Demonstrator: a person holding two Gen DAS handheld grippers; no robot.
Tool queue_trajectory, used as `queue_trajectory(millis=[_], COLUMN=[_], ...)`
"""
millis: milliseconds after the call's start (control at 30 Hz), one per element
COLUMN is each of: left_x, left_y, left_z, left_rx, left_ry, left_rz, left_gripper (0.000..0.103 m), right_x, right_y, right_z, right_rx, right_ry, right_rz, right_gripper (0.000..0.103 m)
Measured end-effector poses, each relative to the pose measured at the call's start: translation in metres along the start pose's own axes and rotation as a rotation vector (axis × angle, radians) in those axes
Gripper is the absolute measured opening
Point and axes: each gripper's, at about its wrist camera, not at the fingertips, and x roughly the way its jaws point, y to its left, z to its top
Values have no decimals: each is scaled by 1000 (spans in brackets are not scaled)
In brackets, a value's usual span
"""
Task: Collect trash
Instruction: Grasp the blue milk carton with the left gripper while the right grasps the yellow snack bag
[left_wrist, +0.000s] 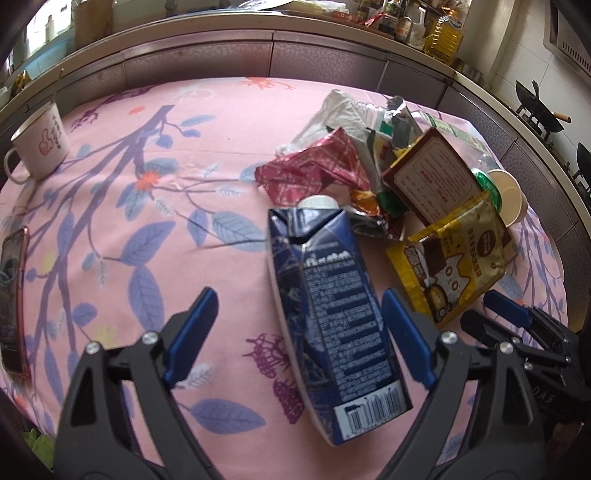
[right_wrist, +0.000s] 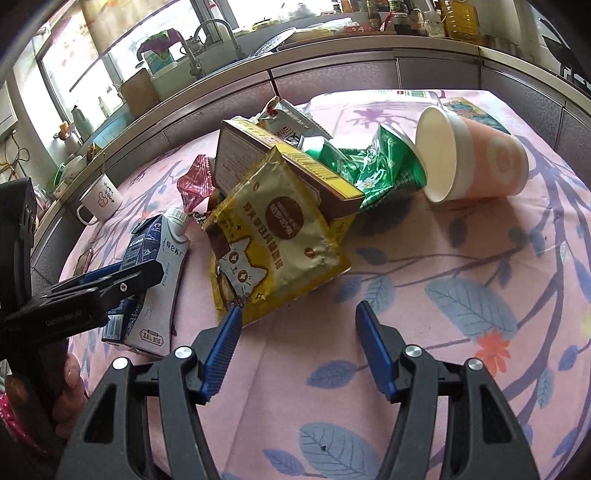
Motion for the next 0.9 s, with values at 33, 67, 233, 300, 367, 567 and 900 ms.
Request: queue_trajectory(millis=[33,67,233,300,367,567,900], left_x=[1,3,14,17,17,13,11], left_y=[1,0,-9,-10,-7,11,14], left_z=[0,0,-2,-3,-3,-3,-6], left_rx=[-5,-4,20,23,16,-15,-19], left_ry=[4,10,35,41,34,26,41], left_rz=[-4,-1,-4,-4,6,-1,48], left_gripper=[88,88,88,87,86,58,58], right_x=[1,1,-1,-1,-2,2,2], right_y=[0,1,1,-1,-3,-9,-12], right_z=[0,0,-1,-1,-1,6,25], right_rx=[-1,-3,-5,1,9,32,71], right_ry=[1,2,-4,-4,-4,2,-25], right_rz=[0,1,-4,-6,-4,58,118], right_gripper=[61,61,61,61,61,61,61])
